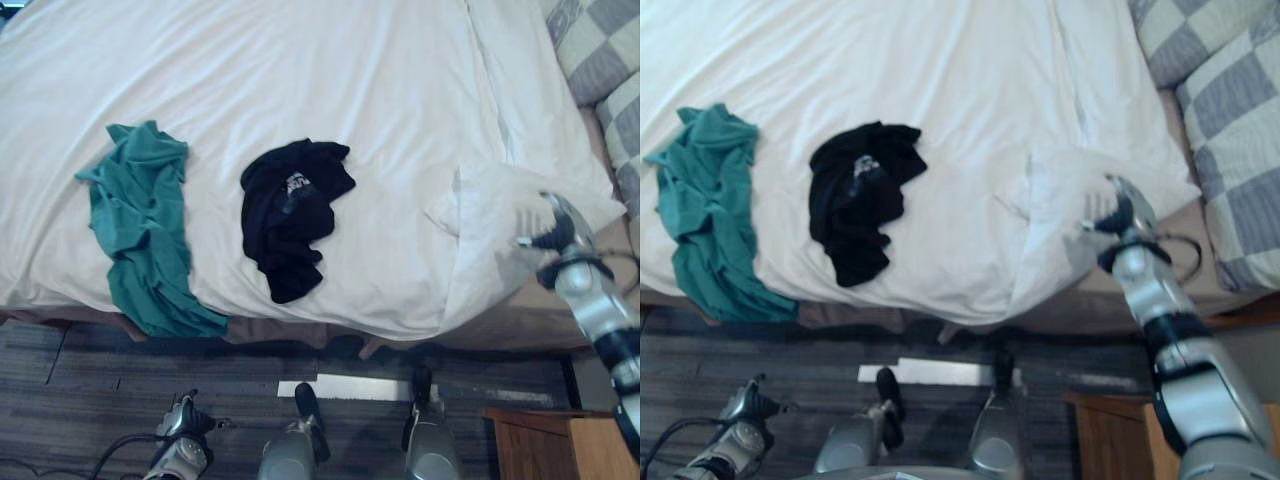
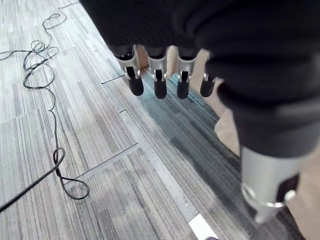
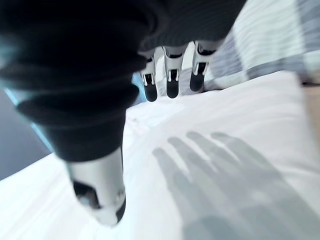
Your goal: Tidy up the quilt and then pick up the clothes from the bed and put them into the laundry hamper.
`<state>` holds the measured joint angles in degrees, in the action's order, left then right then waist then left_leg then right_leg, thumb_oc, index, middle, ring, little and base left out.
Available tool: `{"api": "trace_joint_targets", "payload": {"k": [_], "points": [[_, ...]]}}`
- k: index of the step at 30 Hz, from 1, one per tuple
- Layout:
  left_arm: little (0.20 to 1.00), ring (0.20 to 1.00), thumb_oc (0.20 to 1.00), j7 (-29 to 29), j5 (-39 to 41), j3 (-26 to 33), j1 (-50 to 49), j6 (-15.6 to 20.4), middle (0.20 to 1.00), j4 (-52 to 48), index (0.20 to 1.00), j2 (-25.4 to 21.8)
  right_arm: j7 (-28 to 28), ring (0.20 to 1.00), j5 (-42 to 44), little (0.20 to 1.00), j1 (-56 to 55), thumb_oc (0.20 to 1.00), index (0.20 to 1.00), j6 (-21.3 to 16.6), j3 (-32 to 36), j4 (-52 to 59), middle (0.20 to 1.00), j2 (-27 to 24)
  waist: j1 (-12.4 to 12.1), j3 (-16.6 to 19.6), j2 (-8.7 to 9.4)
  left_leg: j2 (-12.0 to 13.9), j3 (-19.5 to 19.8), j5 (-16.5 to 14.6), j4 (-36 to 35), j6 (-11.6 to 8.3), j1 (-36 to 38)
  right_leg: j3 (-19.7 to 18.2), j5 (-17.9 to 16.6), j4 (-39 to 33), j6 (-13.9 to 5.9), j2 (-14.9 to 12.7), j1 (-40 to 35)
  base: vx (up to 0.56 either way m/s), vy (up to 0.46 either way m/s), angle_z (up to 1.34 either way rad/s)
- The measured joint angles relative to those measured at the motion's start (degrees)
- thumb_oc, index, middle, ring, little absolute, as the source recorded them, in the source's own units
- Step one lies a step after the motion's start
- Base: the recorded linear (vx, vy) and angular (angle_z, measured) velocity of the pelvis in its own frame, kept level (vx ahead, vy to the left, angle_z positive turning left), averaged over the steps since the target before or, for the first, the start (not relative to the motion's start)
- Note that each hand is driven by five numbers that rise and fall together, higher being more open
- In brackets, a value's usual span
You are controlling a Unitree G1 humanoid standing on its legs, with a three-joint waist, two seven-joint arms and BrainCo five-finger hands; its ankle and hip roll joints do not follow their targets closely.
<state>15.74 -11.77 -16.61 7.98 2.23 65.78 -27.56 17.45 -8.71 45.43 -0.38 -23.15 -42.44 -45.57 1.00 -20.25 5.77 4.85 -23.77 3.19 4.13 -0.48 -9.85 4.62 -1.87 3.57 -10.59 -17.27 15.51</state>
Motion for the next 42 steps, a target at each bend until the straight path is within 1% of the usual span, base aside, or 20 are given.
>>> {"api": "trace_joint_targets", "payload": {"k": [3,6,7,8,10,13,18,20,21,22,23,24,29,31,32,33,37,40,41,42], "points": [[1.000,1.000,1.000,0.5,0.3,-0.2,3.1,0.5,1.000,-2.6,1.000,0.6,1.2,1.000,0.3,1.000,8.5,1.000,1.000,-0.1,-2.2,-1.1,1.000,-0.4,0.3,-3.5,-1.87,3.2,1.0,1.8,-0.7,-2.42,-1.8,0.9,-5.3,-0.1,0.79,2.8,1.9,-0.04,-0.128,0.09],[1.000,1.000,1.000,1.6,0.3,-4.3,5.7,1.3,1.000,-3.7,1.000,0.6,1.2,1.000,0.3,1.000,19.5,1.000,1.000,0.0,-10.0,-6.0,1.000,0.4,0.8,-5.8,-3.87,5.3,0.8,3.3,-2.6,-3.77,-4.6,2.5,-6.1,-2.1,0.86,5.0,5.0,-0.02,-0.066,-0.21],[1.000,1.000,1.000,2.0,0.1,-5.1,8.2,1.9,1.000,-4.7,1.000,0.6,1.2,1.000,0.2,1.000,22.9,1.000,1.000,-0.2,-11.3,-7.5,1.000,0.3,1.0,-7.5,-4.64,5.6,0.8,5.4,-3.6,-4.04,-5.1,3.2,-11.0,-3.6,2.33,5.5,5.3,0.05,-0.080,-0.11],[1.000,1.000,1.000,2.4,0.0,-5.5,9.5,2.3,1.000,-5.5,1.000,0.6,1.4,0.875,0.2,0.875,24.3,0.875,0.875,-0.2,-12.5,-8.6,0.875,0.5,1.0,-8.5,-5.18,5.8,0.8,5.7,-4.1,-4.45,-5.0,3.4,-11.4,-4.0,3.55,5.9,5.3,0.00,-0.082,-0.04],[1.000,1.000,1.000,2.5,-0.8,-6.2,11.0,2.8,1.000,-6.7,1.000,0.5,1.5,0.200,0.0,0.200,26.6,0.200,0.200,-1.1,-15.0,-10.6,0.200,1.4,1.1,-9.7,-7.15,7.0,0.8,7.0,-5.4,-5.60,-5.0,4.0,-11.8,-5.4,4.24,7.8,5.3,0.03,-0.046,-0.15],[1.000,1.000,1.000,2.5,-0.8,-5.9,11.2,2.7,1.000,-6.7,1.000,0.6,2.8,0.200,-0.1,0.200,26.8,0.200,0.200,-2.3,-15.0,-10.0,0.200,1.9,1.9,-10.0,-8.21,8.5,1.0,7.8,-6.1,-6.19,-4.5,4.5,-12.1,-5.4,5.07,9.4,5.0,0.02,-0.031,-0.10],[1.000,1.000,1.000,2.5,-0.8,-5.4,11.0,2.7,1.000,-6.7,1.000,1.1,2.9,0.200,0.1,0.200,20.5,0.200,0.200,-2.1,-11.8,-8.9,0.200,1.7,1.9,-9.9,-8.08,8.3,1.0,8.2,-5.7,-5.97,1.3,4.7,-11.3,-4.7,6.14,8.8,-0.5,0.03,-0.013,0.02],[1.000,1.000,1.000,2.4,-0.8,-4.1,10.4,2.5,1.000,-8.4,1.000,1.2,3.3,0.200,0.2,0.200,8.3,0.200,0.200,-2.0,0.4,2.5,0.200,0.5,1.7,-9.8,-7.99,8.0,1.1,8.1,-7.1,-5.90,3.4,5.4,-10.9,-4.9,6.66,9.1,-3.0,0.12,0.017,0.19],[1.000,1.000,1.000,2.4,-0.8,-3.6,9.8,2.4,1.000,-8.6,1.000,1.1,3.7,0.460,0.2,0.460,4.9,0.460,0.460,-2.3,2.1,4.6,0.460,0.7,1.9,-9.5,-7.90,8.0,1.1,8.1,-7.4,-5.90,4.0,5.6,-10.9,-4.8,6.66,9.1,-3.4,0.15,0.034,0.13],[1.000,1.000,1.000,2.2,-0.8,-3.4,9.6,1.9,1.000,-8.5,1.000,1.3,3.6,1.000,0.2,1.000,-0.1,1.000,1.000,-2.4,4.7,6.5,1.000,0.7,1.9,-9.4,-7.60,8.1,1.1,8.1,-7.5,-5.90,5.1,5.6,-10.8,-4.9,6.57,9.2,-4.3,0.10,0.028,0.01],[1.000,1.000,1.000,2.2,-0.9,-3.1,9.5,1.4,1.000,-8.6,1.000,1.7,3.6,1.000,0.3,1.000,-4.6,1.000,1.000,-2.3,7.9,8.7,1.000,1.1,2.1,-9.3,-7.45,8.1,1.1,7.6,-7.7,-5.94,5.8,5.6,-10.4,-5.0,6.04,9.2,-5.1,0.19,0.067,0.05],[1.000,1.000,1.000,2.0,-0.9,-1.4,8.4,1.0,1.000,-9.2,1.000,2.4,4.2,1.000,0.7,1.000,-13.7,1.000,1.000,-2.6,17.1,14.8,1.000,4.2,2.1,-9.2,-7.47,7.7,1.0,6.1,-8.8,-6.36,7.8,5.7,-9.1,-5.6,5.88,9.3,-7.1,0.10,0.041,0.02],[1.000,1.000,1.000,0.3,-2.7,-0.3,3.7,-1.2,1.000,-6.8,1.000,5.3,5.0,1.000,3.4,1.000,-32.0,1.000,1.000,-2.9,25.3,16.1,1.000,12.9,5.6,-2.7,-5.23,7.8,0.8,4.5,-9.2,-6.92,9.3,4.8,-9.1,-7.5,5.73,9.2,-9.0,0.14,0.063,-0.07],[1.000,1.000,1.000,-0.5,-3.0,-0.5,1.3,-2.2,1.000,-3.9,1.000,8.6,5.0,1.000,7.9,1.000,-43.0,1.000,1.000,-3.7,29.4,9.7,1.000,19.6,8.3,5.7,-3.99,8.1,-0.6,3.2,-9.2,-7.62,11.7,3.9,-8.1,-8.2,4.95,9.6,-10.8,0.16,0.144,-0.24],[1.000,1.000,1.000,-0.9,-2.9,-0.5,0.6,-2.9,1.000,-2.7,1.000,9.9,5.4,1.000,16.8,1.000,-46.8,1.000,1.000,-4.3,35.9,1.3,1.000,25.8,8.9,8.9,-3.79,8.0,-1.0,2.4,-9.2,-7.95,13.0,3.3,-7.7,-8.2,4.56,9.6,-11.8,0.15,0.151,-0.23],[1.000,1.000,1.000,-0.9,-2.8,-0.5,0.4,-3.1,1.000,-2.2,1.000,10.1,5.7,1.000,20.3,1.000,-47.4,1.000,1.000,-3.9,36.6,-1.7,1.000,27.0,9.1,9.9,-3.85,8.0,-1.4,2.3,-9.2,-7.94,13.0,2.9,-7.7,-8.2,4.55,9.6,-11.6,0.05,0.067,-0.18],[1.000,1.000,1.000,-1.3,-1.8,-0.5,-0.3,-3.5,1.000,-1.1,1.000,9.8,5.7,1.000,35.4,1.000,-50.1,1.000,1.000,-2.4,40.6,-12.8,1.000,27.3,11.5,11.1,-5.05,7.7,-2.3,2.0,-9.2,-7.85,11.9,2.0,-7.8,-8.2,4.40,9.0,-9.9,0.04,0.062,-0.16],[1.000,1.000,1.000,-2.1,-1.8,-0.3,-0.5,-3.3,1.000,-1.2,1.000,8.9,8.3,1.000,36.8,1.000,-50.1,1.000,1.000,-2.1,43.2,-13.4,1.000,21.0,11.5,11.5,-4.98,7.1,-2.3,2.0,-9.3,-7.76,11.7,1.9,-7.9,-8.3,4.28,8.4,-9.7,0.00,0.030,0.00],[1.000,1.000,1.000,-2.1,-1.0,-0.1,-1.0,-3.3,1.000,-1.3,1.000,8.6,9.0,0.363,36.4,0.363,-50.2,0.363,0.363,-2.2,43.2,-9.9,0.363,18.2,11.5,11.7,-5.06,6.9,-2.3,2.1,-9.2,-7.66,11.0,1.8,-7.9,-8.2,4.28,8.2,-8.9,0.00,0.000,0.00],[1.000,1.000,1.000,-2.1,-0.3,0.3,-1.4,-3.2,1.000,-1.5,1.000,8.4,9.2,0.200,35.8,0.200,-50.0,0.200,0.200,-2.2,43.3,-7.9,0.200,16.8,11.5,11.8,-5.08,6.9,-2.3,2.2,-9.3,-7.50,10.9,1.9,-7.9,-8.2,4.27,8.1,-8.6,0.00,0.000,0.00]]}}
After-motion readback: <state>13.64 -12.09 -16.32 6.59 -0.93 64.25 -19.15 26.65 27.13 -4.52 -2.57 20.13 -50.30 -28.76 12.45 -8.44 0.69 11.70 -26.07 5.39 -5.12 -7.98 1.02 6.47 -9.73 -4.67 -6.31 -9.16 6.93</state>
